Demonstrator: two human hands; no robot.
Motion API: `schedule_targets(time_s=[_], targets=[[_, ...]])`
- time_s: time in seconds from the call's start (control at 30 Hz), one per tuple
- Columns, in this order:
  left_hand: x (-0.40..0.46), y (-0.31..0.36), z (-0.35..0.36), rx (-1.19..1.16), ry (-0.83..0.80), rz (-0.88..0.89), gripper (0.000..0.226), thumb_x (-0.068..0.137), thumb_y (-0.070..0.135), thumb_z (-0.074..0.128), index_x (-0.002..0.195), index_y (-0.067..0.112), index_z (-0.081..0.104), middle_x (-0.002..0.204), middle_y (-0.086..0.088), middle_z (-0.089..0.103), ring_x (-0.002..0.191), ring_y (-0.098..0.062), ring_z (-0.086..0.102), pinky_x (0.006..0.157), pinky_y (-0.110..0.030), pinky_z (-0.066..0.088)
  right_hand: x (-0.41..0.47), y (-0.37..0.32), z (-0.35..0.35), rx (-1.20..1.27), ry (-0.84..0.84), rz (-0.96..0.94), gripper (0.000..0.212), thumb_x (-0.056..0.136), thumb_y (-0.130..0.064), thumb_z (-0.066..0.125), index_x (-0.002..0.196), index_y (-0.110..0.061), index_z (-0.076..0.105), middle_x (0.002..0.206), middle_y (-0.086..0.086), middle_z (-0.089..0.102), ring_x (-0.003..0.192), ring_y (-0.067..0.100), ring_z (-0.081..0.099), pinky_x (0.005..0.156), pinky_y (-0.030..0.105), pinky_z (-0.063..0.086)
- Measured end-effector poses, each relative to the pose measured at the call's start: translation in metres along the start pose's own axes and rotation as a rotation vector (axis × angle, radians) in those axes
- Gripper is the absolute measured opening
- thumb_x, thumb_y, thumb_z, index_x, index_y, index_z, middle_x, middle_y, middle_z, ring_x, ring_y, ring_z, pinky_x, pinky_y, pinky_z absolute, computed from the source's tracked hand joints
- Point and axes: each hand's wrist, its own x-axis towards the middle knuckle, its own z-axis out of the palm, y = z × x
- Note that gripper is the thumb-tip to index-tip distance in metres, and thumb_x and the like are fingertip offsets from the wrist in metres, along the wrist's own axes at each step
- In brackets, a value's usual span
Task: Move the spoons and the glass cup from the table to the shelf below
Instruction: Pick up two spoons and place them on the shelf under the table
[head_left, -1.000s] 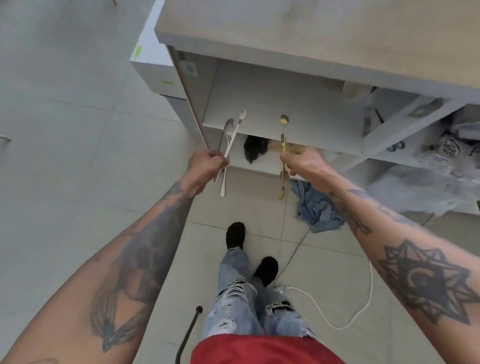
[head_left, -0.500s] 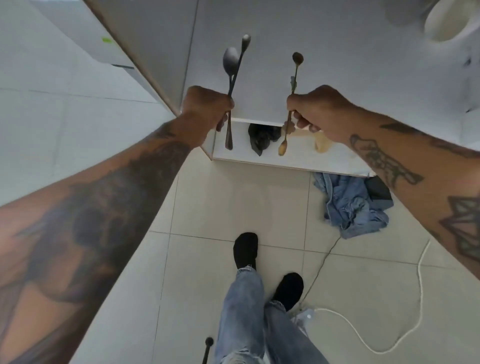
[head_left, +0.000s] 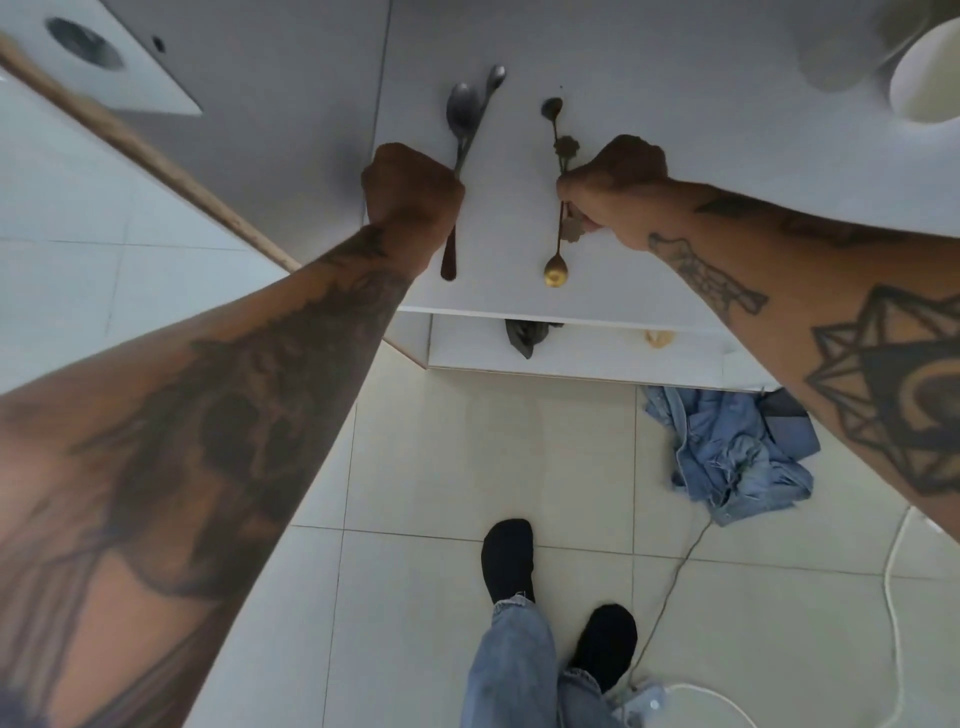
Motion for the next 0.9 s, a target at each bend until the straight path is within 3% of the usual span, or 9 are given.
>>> schedule_targets(time_s=[0.07,0.13,0.17,0.27,0.43,0.57,0.7,0.77,0.9], targets=[[-0.002,0.0,-0.001,0.076,0.007,0.065,0.033,0.088,0.026,0.066,0.11,0.003,0.075,0.111,-0.011,0.075,0.107,-0.025,0.071,0.094,-0.033,0.055,-0.002,0.001,-0.003,-0.014,0.037,0.004,0.017,0.08,-0.012,0.063,0.091,-0.002,0.071,0.096,0.013,0.076,0.097,0.024,0.074,0.084,0.034,0.061],[-0.009,-0.002,-0.004,0.138,0.003,0.143,0.03,0.086,0.028,0.068,0.098,0.002,0.079,0.099,-0.01,0.078,0.098,-0.023,0.073,0.094,-0.033,0.055,-0.008,0.001,-0.009,-0.02,0.072,0.027,0.008,0.079,-0.011,0.062,0.075,-0.005,0.066,0.076,0.008,0.07,0.089,0.021,0.072,0.067,0.027,0.059],[-0.012,-0.002,-0.006,0.14,-0.002,0.161,0.029,0.086,0.028,0.069,0.093,0.001,0.079,0.094,-0.011,0.079,0.094,-0.023,0.074,0.092,-0.033,0.056,-0.012,0.001,-0.013,-0.014,0.077,0.039,0.008,0.08,-0.011,0.063,0.078,-0.004,0.067,0.077,0.008,0.07,0.089,0.02,0.071,0.067,0.026,0.058],[-0.025,0.001,-0.018,0.123,-0.009,0.134,0.024,0.085,0.023,0.069,0.085,0.001,0.079,0.086,-0.011,0.079,0.084,-0.025,0.076,0.082,-0.03,0.06,-0.026,0.001,-0.032,0.025,0.082,0.079,0.024,0.085,-0.011,0.065,0.105,0.001,0.073,0.105,0.012,0.076,0.099,0.023,0.073,0.09,0.035,0.06],[-0.071,0.014,-0.054,0.115,0.018,0.079,0.02,0.087,0.026,0.068,0.098,0.014,0.08,0.106,0.003,0.077,0.103,-0.014,0.071,0.079,-0.009,0.038,-0.079,0.006,-0.081,0.043,0.077,0.09,0.03,0.087,-0.021,0.062,0.096,0.005,0.075,0.097,0.015,0.078,0.091,0.03,0.075,0.087,0.041,0.061],[-0.135,0.032,-0.103,0.171,-0.031,0.097,0.024,0.089,0.017,0.063,0.087,-0.002,0.077,0.097,-0.015,0.077,0.101,-0.032,0.071,0.085,-0.028,0.051,-0.14,0.021,-0.135,0.113,0.069,0.087,0.032,0.087,-0.027,0.056,0.077,0.001,0.067,0.08,0.015,0.07,0.079,0.028,0.07,0.076,0.035,0.055],[-0.201,0.043,-0.153,0.153,-0.022,0.063,0.032,0.09,0.019,0.057,0.059,0.011,0.06,0.079,-0.017,0.073,0.08,-0.032,0.067,0.069,-0.031,0.044,-0.209,0.047,-0.189,0.215,0.107,0.144,0.03,0.089,-0.029,0.057,0.074,-0.005,0.064,0.073,0.017,0.064,0.064,0.026,0.061,0.066,0.035,0.047],[-0.229,0.049,-0.175,0.124,-0.018,0.052,0.03,0.09,0.021,0.058,0.063,0.01,0.066,0.076,-0.014,0.072,0.077,-0.029,0.064,0.068,-0.032,0.045,-0.241,0.06,-0.217,0.242,0.122,0.155,0.028,0.09,-0.03,0.058,0.071,-0.01,0.058,0.07,0.011,0.059,0.065,0.024,0.056,0.067,0.037,0.049],[-0.277,0.063,-0.222,0.103,0.026,0.079,0.014,0.086,0.023,0.068,0.081,0.019,0.08,0.094,-0.009,0.078,0.098,-0.028,0.071,0.073,-0.025,0.041,-0.295,0.077,-0.28,0.219,0.153,0.276,0.038,0.092,-0.04,0.056,0.074,-0.009,0.068,0.085,0.01,0.075,0.081,0.027,0.07,0.076,0.031,0.053]])
